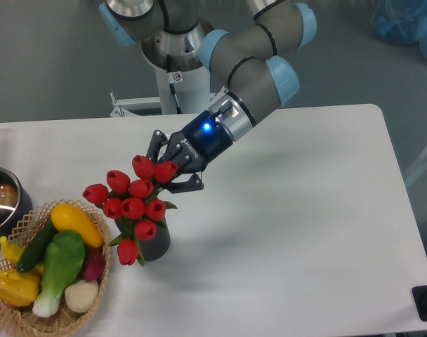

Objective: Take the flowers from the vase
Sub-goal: 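Lift the gripped tulip bunch up out of the vase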

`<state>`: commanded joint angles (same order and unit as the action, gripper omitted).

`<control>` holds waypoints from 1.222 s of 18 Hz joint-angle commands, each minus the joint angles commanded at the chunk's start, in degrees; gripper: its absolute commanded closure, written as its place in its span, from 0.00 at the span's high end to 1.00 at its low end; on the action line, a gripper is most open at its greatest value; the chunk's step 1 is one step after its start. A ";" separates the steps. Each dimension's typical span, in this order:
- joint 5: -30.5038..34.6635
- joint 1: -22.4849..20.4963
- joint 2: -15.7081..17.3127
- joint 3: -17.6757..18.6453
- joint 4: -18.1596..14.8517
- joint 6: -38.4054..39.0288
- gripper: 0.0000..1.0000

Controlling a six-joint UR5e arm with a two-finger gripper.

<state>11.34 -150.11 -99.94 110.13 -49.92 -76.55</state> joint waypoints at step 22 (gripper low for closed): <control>-14.15 -6.59 3.25 -4.13 -0.26 3.69 0.00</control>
<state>-2.81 -156.71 -96.68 106.00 -50.19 -72.86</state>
